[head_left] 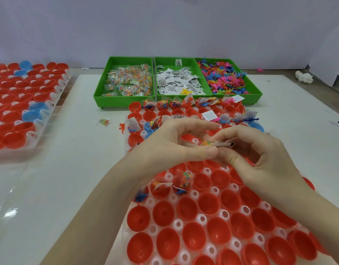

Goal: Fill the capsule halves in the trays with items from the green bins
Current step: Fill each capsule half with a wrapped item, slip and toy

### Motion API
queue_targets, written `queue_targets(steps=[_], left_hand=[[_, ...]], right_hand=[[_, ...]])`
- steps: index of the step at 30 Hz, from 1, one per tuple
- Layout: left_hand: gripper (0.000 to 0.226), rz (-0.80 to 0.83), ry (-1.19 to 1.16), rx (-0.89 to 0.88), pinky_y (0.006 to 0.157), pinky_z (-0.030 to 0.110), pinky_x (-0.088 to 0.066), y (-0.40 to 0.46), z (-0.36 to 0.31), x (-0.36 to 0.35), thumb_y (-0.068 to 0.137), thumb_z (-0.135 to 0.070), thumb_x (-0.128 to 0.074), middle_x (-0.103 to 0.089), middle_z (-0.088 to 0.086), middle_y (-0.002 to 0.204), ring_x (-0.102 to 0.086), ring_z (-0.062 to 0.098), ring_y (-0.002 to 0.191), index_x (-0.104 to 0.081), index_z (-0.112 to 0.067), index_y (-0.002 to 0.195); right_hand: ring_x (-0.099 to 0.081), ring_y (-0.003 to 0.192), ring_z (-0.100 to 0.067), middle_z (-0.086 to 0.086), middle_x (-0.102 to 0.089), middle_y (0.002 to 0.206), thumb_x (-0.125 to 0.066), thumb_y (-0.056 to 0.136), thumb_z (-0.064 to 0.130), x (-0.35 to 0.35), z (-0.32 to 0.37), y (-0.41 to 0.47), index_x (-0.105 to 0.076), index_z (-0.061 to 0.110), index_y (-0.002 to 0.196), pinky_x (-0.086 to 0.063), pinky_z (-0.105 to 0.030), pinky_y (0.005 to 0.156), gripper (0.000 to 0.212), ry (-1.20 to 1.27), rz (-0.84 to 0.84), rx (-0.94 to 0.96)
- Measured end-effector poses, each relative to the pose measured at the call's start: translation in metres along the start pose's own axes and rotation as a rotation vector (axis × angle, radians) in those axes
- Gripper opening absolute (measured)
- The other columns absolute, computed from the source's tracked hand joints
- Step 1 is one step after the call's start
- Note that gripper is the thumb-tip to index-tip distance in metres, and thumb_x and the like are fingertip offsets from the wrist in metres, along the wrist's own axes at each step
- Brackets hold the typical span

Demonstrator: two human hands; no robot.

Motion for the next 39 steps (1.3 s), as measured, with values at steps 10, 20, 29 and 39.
queue_targets(steps=[10,20,29,39], left_hand=[[0.032,-0.215,-0.062,-0.020,0.059,0.013,-0.051,-0.003,0.002,0.045,0.068,-0.032,-0.062,-0.072,0.002,0.082,-0.071,0.016,0.068,-0.068,-0.019,0.097],[0.009,-0.536,-0.232,-0.122,0.058,0.013,-0.052,-0.011,0.003,0.089,0.087,-0.014,-0.058,-0.069,-0.006,0.066,-0.068,0.010,0.060,-0.067,-0.018,0.088],[0.012,-0.566,-0.221,-0.121,0.059,0.015,-0.053,-0.010,0.005,0.090,0.089,-0.013,-0.057,-0.068,-0.007,0.063,-0.069,0.011,0.061,-0.067,-0.018,0.085],[0.013,-0.587,-0.198,-0.129,0.060,0.015,-0.053,-0.009,0.006,0.094,0.090,-0.014,-0.056,-0.068,-0.006,0.064,-0.069,0.012,0.062,-0.068,-0.019,0.085]], right_hand=[[-0.054,0.077,0.009,0.024,-0.056,0.072,-0.069,0.081,0.015,-0.030,-0.013,-0.009,-0.073,0.019,0.088,-0.041,-0.007,0.074,0.009,-0.307,0.377,-0.079],[-0.039,0.075,0.004,0.018,-0.040,0.086,-0.053,0.091,0.035,-0.044,-0.009,-0.008,-0.067,0.027,0.100,-0.035,-0.012,0.076,0.018,-0.580,0.530,-0.117],[-0.061,0.087,-0.012,0.006,-0.062,0.093,-0.063,0.086,0.025,-0.055,-0.013,0.005,-0.066,0.021,0.104,-0.051,-0.026,0.078,0.019,-0.670,0.583,-0.175],[-0.058,0.064,-0.007,0.004,-0.069,0.064,-0.086,0.058,0.015,-0.037,-0.017,-0.008,-0.077,0.016,0.076,-0.040,-0.011,0.060,0.020,-0.461,0.417,-0.143]])
Point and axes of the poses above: each hand's wrist, its own y-axis towards the middle knuckle, its own x-axis out of the back of the hand, z = x × y, the point moved 9 cm from there along y, towards the middle knuckle
